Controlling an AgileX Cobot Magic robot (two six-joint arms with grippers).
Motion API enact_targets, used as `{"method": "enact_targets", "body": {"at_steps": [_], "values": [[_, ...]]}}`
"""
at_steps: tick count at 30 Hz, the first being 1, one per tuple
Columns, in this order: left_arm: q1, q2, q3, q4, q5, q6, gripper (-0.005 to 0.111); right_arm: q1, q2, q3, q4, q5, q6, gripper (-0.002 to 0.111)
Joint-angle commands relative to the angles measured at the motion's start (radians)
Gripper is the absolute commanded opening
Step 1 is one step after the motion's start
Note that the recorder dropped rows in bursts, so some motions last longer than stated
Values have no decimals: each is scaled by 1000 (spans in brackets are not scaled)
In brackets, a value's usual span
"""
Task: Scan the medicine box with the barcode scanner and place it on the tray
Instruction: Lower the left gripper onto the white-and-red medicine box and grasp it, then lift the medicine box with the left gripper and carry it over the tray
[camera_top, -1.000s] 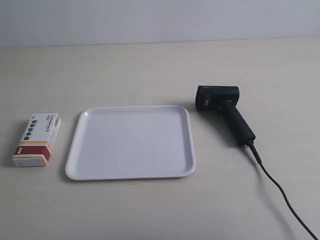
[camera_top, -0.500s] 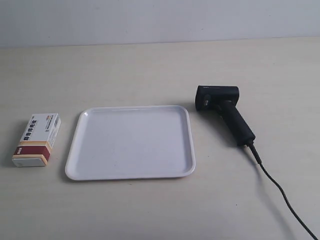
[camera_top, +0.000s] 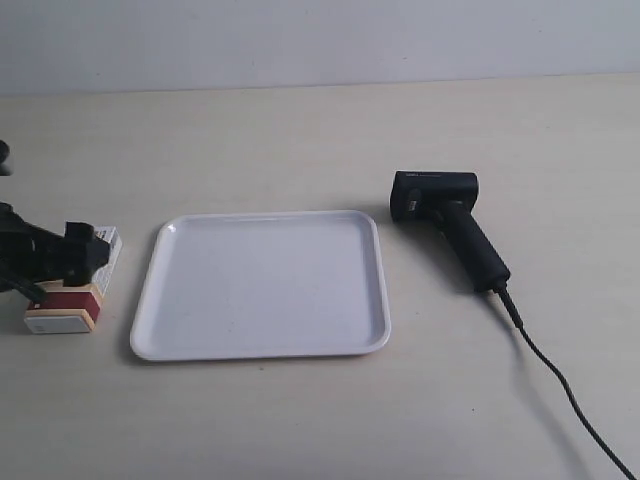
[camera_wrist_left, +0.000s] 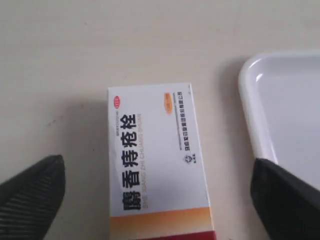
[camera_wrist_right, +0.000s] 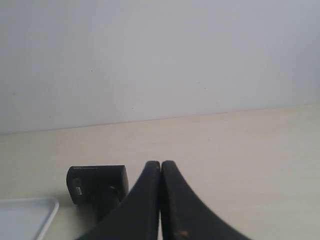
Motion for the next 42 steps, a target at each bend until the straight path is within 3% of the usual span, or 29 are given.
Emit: {"method": "enact_targets", "body": {"at_steps": [1,4,6,9,13,14,21,24,27,31,32,37,42], "values": [[-13,128,-31,54,-57,-2,105,-4,-7,4,0,-12,-1,0],[-13,174,-31,93,-85,-2,100,-4,-7,4,0,-12,-1,0],[-13,187,-31,93,-90,-2,91,-4,-7,4,0,-12,-1,0],[-13,182,-31,100,-103,-2,62,-4,-7,4,0,-12,-1,0],[-13,126,-40,105,-139,-2,6,-4,-7,4,3,-17,-1,0],[-13,101,-52,125,-133,4,1,-4,-7,4,3,-26,7,0],[-66,-28,-209,551,-24,-63,0,-4,-7,4,132,-163,202,0],[-128,-4,-238,848,-124,-131,0,-4,-7,-23,132,-163,175,0],[-156,55,-278,1235,-337,-336,0,-4,126,-110,125,-142,136,0],[-164,139,-394,1685,-370,-800,0,-4,457,-225,125,-101,94,0],[-164,162,-413,1724,-368,-898,0,-4,595,-251,125,-100,72,0],[-168,228,-423,1724,-370,-872,0,44,1097,-394,125,-79,50,7],[-168,250,-429,1724,-370,-866,0,191,1485,-581,125,-88,-25,38]]}}
